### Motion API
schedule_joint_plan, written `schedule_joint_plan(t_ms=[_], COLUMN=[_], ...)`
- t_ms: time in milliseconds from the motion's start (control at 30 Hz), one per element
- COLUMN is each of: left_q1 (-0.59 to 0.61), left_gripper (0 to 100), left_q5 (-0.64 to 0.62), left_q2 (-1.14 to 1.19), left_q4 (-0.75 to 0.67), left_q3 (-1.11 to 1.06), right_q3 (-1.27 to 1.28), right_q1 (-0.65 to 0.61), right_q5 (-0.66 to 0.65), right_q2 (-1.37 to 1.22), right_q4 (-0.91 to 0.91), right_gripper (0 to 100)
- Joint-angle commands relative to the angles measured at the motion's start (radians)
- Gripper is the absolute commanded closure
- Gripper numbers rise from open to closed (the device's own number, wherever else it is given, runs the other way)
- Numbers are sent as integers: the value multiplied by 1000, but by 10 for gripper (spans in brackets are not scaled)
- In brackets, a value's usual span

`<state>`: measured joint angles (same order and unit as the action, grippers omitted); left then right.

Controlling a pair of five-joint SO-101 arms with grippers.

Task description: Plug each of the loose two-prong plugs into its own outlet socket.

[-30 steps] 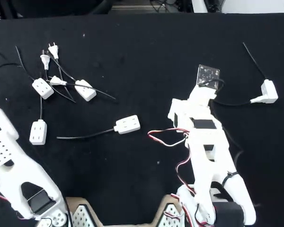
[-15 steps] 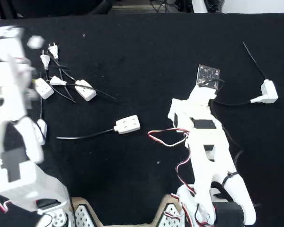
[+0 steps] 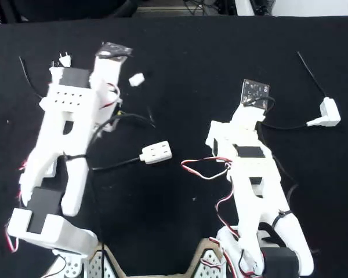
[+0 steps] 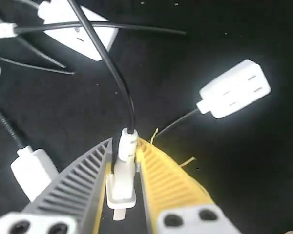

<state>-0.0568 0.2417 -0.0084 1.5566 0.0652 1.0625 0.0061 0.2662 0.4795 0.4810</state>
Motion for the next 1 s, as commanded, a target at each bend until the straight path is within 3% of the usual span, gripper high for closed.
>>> schedule_joint_plan(t_ms=[0,233,667,967], left_q1=[-82,-160,-159,-199], left_gripper=[970,970,970,970], left_q5=[-12,-138,-143,-172], left_q2=[-55,-49,-57,-54], left_q4=[-12,-61,-420,-491], left_q3=[7,-15,-334,-432], right_q3=[-33,-33,-35,-38], right_q1=[-14,-14,-15,-15], right_q5=[6,6,6,6], right_q2=[44,44,41,39], right_q4=[2,2,2,2], right_gripper=[776,776,776,776])
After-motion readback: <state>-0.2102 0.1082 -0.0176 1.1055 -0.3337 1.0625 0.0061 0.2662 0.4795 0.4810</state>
